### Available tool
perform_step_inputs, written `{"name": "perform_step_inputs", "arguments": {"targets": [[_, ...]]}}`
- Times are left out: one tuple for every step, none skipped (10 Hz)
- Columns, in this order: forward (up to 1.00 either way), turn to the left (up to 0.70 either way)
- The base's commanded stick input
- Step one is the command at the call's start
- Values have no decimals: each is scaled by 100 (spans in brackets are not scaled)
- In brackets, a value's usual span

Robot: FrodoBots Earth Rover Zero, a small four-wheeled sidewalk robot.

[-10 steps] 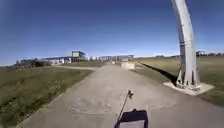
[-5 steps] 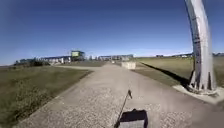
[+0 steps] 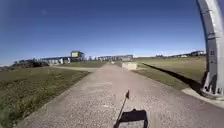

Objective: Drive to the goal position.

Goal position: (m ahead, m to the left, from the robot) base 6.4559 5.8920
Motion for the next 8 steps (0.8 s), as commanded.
{"name": "perform_step_inputs", "arguments": {"targets": [[0,0],[0,0],[0,0],[38,0],[85,0],[100,0],[100,0],[100,0]]}}
